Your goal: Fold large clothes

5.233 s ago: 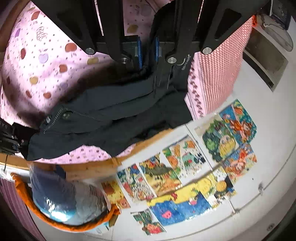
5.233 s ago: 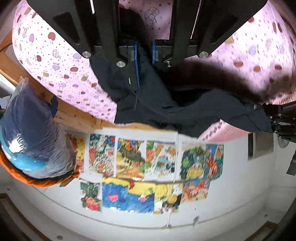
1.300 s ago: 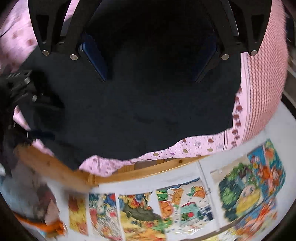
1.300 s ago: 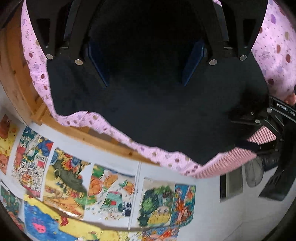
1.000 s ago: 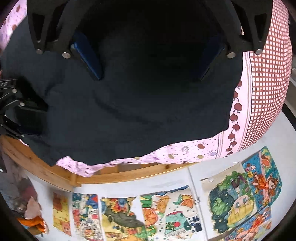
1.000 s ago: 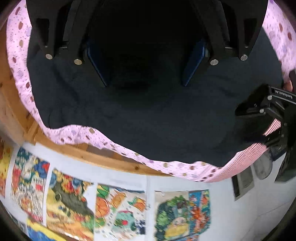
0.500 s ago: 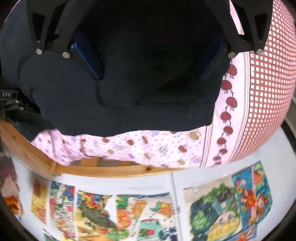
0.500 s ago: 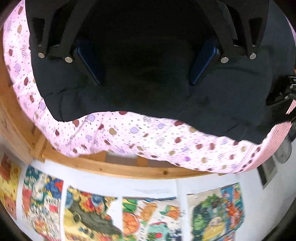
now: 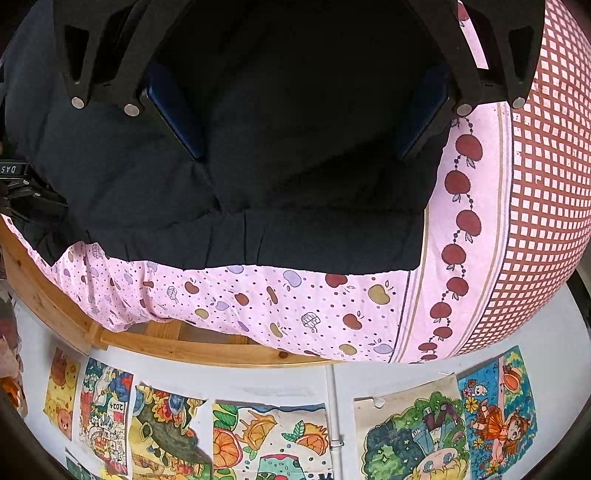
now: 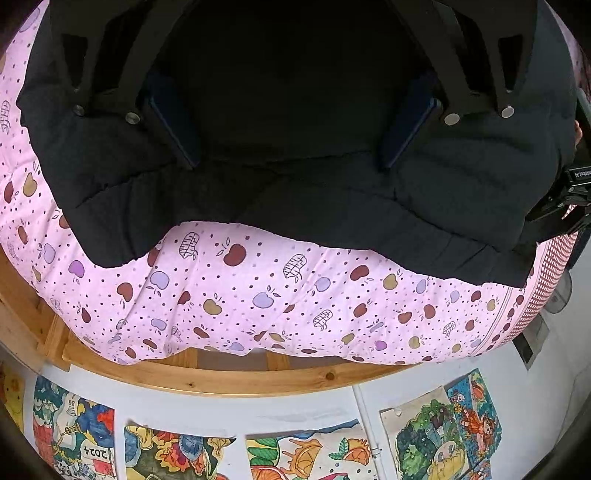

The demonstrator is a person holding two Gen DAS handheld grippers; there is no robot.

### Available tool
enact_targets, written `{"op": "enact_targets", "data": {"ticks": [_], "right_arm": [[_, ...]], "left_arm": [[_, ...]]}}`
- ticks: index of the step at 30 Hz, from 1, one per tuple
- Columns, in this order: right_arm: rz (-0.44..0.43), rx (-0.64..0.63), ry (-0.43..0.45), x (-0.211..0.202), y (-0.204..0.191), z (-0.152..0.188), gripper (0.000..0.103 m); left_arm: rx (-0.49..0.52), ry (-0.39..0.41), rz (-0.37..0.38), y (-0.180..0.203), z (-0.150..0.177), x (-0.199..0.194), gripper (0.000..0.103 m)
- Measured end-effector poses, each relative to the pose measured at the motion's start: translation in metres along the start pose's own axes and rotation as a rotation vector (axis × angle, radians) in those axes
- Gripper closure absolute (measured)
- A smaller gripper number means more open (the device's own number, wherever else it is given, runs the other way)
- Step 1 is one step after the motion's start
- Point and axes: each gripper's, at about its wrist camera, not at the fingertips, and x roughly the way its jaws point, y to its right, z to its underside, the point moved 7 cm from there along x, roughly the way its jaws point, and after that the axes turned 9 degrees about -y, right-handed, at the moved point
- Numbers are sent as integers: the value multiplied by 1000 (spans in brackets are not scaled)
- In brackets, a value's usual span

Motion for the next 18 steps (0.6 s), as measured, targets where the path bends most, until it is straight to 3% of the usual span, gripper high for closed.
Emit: {"op": "enact_targets", "data": {"ticks": [6,10,18], "right_arm": [[-11,6,20,-1,1,1,6],[-28,10,54,-17,3,2,6],[10,-7,216,-93,26,14,6]], "left_arm": [[1,-4,16,-4,0,-5,0],[-3,21,-28,-24,-7,-23,0],[-100,71,77,-89,10,-62,0]]}}
